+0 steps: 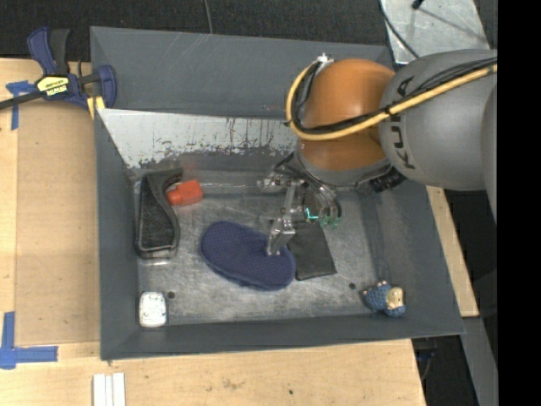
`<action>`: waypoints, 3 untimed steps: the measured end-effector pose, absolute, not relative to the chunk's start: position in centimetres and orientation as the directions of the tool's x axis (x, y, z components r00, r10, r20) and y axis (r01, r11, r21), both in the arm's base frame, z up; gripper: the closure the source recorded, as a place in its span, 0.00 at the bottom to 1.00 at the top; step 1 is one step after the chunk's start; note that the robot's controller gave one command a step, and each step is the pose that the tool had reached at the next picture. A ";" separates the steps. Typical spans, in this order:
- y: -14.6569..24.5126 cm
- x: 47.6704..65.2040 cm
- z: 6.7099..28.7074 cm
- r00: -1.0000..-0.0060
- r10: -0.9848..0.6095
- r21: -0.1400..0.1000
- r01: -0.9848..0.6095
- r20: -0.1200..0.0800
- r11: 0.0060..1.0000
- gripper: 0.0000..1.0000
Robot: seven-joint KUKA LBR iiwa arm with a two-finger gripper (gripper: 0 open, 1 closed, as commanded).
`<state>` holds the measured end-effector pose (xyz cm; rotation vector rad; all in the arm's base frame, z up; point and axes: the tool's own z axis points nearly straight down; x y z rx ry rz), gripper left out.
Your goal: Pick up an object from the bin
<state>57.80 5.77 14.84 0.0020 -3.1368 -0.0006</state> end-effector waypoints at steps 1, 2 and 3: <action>5.2 54.9 8.6 -0.992 0.124 0.004 0.124 -0.018 0.992 0.00; 6.4 61.4 10.2 -0.918 0.395 0.002 0.395 -0.004 0.918 0.00; 11.0 60.0 11.2 -0.928 0.374 0.001 0.374 -0.001 0.928 0.00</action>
Offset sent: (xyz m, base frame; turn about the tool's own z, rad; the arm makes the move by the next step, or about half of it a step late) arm -0.0398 -0.0055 -0.0784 0.1252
